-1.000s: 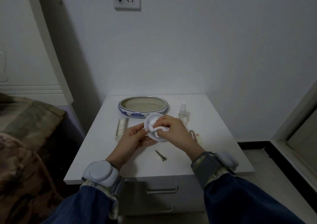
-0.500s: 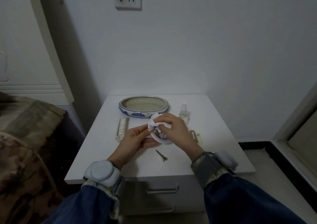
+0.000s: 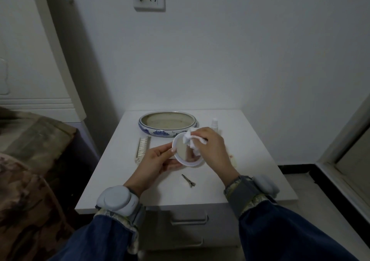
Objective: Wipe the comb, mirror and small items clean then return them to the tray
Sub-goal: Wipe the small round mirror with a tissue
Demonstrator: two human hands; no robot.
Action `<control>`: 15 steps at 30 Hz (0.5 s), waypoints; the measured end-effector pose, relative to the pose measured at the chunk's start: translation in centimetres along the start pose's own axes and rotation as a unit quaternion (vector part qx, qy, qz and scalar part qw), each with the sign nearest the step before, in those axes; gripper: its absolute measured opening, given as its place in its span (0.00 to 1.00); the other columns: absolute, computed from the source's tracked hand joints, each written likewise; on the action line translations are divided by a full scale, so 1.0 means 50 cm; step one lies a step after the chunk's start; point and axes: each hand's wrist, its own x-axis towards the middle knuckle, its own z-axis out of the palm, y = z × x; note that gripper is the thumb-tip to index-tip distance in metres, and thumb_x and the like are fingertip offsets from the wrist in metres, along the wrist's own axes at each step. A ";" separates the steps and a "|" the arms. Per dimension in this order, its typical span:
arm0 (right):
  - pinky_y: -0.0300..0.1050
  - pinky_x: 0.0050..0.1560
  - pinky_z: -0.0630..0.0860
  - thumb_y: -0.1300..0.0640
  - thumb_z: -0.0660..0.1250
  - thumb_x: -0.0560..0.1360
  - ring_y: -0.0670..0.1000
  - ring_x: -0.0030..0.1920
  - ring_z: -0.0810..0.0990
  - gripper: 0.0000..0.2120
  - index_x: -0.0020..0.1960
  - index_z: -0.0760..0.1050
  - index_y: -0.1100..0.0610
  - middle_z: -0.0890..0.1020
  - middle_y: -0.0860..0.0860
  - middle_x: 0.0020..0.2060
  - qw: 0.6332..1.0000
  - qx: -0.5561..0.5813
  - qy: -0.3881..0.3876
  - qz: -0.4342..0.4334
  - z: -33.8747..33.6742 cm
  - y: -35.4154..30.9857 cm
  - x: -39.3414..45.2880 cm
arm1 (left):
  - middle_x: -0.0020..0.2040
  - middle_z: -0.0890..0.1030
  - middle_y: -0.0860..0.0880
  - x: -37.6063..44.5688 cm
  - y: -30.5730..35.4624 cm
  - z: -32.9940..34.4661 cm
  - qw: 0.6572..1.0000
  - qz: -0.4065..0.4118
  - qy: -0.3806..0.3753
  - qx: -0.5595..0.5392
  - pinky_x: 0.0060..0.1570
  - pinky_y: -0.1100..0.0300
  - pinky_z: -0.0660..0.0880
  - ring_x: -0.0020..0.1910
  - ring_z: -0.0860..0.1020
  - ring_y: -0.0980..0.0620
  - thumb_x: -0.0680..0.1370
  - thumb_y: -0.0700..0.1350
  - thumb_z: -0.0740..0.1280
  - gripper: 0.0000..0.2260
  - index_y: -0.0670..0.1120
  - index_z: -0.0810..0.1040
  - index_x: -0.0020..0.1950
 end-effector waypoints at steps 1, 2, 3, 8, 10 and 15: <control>0.23 0.48 0.66 0.72 0.65 0.70 0.43 0.46 0.76 0.11 0.48 0.81 0.63 0.79 0.53 0.45 0.999 0.010 -0.040 -0.005 0.003 -0.004 -0.002 | 0.55 0.82 0.41 0.000 -0.002 0.001 1.000 0.000 -0.005 0.003 0.50 0.55 0.80 0.54 0.81 0.42 0.77 0.42 0.61 0.16 0.43 0.74 0.65; 0.23 0.48 0.66 0.71 0.66 0.70 0.38 0.46 0.75 0.11 0.48 0.82 0.61 0.78 0.49 0.45 0.997 0.017 -0.078 -0.010 0.007 -0.006 -0.005 | 0.56 0.82 0.41 0.000 -0.003 0.001 1.000 0.003 -0.005 0.005 0.50 0.55 0.80 0.54 0.81 0.42 0.76 0.43 0.62 0.17 0.43 0.74 0.64; 0.24 0.48 0.67 0.70 0.66 0.69 0.36 0.46 0.75 0.11 0.48 0.82 0.59 0.78 0.46 0.44 0.994 0.024 -0.106 -0.014 0.012 -0.007 -0.008 | 0.55 0.82 0.42 0.000 -0.003 0.001 1.000 0.007 -0.003 0.006 0.50 0.56 0.80 0.54 0.81 0.43 0.76 0.43 0.62 0.16 0.43 0.75 0.64; 0.32 0.46 0.72 0.68 0.70 0.65 0.38 0.42 0.77 0.07 0.41 0.82 0.59 0.79 0.45 0.39 0.990 0.019 -0.139 0.005 0.010 -0.011 -0.010 | 0.53 0.83 0.45 0.002 -0.003 0.002 0.999 0.028 0.027 -0.005 0.47 0.59 0.80 0.51 0.82 0.46 0.80 0.40 0.58 0.12 0.44 0.76 0.61; 0.32 0.45 0.71 0.68 0.70 0.66 0.40 0.41 0.76 0.06 0.41 0.82 0.62 0.81 0.51 0.40 0.991 -0.012 -0.134 0.005 0.008 -0.012 -0.011 | 0.50 0.84 0.47 0.006 -0.002 -0.001 0.998 0.038 0.048 -0.017 0.45 0.60 0.80 0.49 0.83 0.48 0.80 0.39 0.58 0.12 0.44 0.76 0.60; 0.37 0.49 0.71 0.69 0.66 0.70 0.55 0.48 0.78 0.07 0.46 0.81 0.64 0.81 0.59 0.46 0.998 -0.048 -0.011 0.031 0.000 0.004 -0.001 | 0.48 0.85 0.48 0.010 -0.002 -0.007 0.998 0.027 0.059 -0.019 0.45 0.60 0.80 0.46 0.83 0.48 0.79 0.37 0.59 0.12 0.45 0.75 0.61</control>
